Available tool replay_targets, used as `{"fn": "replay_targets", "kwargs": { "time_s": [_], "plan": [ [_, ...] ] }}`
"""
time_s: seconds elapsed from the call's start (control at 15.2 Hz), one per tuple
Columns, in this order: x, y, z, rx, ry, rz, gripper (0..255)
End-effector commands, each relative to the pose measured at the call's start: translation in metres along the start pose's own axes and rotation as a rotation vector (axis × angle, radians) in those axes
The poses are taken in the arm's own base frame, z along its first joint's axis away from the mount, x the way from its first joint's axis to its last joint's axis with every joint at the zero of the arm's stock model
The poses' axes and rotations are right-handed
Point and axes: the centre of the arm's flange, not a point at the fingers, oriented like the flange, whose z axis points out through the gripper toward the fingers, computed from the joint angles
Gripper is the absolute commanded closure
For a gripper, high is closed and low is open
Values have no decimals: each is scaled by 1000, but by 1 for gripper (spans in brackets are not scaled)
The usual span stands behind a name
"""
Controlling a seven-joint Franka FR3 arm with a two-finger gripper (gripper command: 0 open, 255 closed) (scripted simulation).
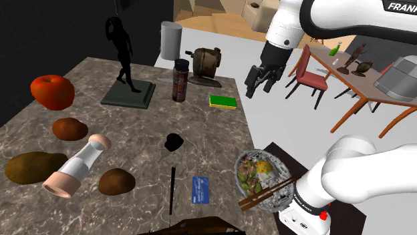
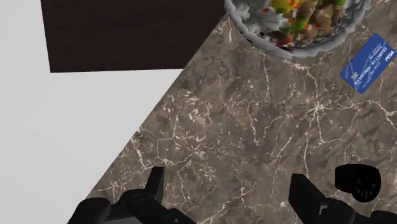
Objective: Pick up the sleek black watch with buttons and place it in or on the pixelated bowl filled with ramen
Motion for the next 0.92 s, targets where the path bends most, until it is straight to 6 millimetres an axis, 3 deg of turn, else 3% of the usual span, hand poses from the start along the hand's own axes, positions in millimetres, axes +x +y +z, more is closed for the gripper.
{"fn": "replay_targets", "kwargs": {
  "time_s": [0.0,0.86],
  "plan": [
    [8,-21,13,-1,3,1,0],
    [57,-156,108,-13,14,1,0]
  ]
}}
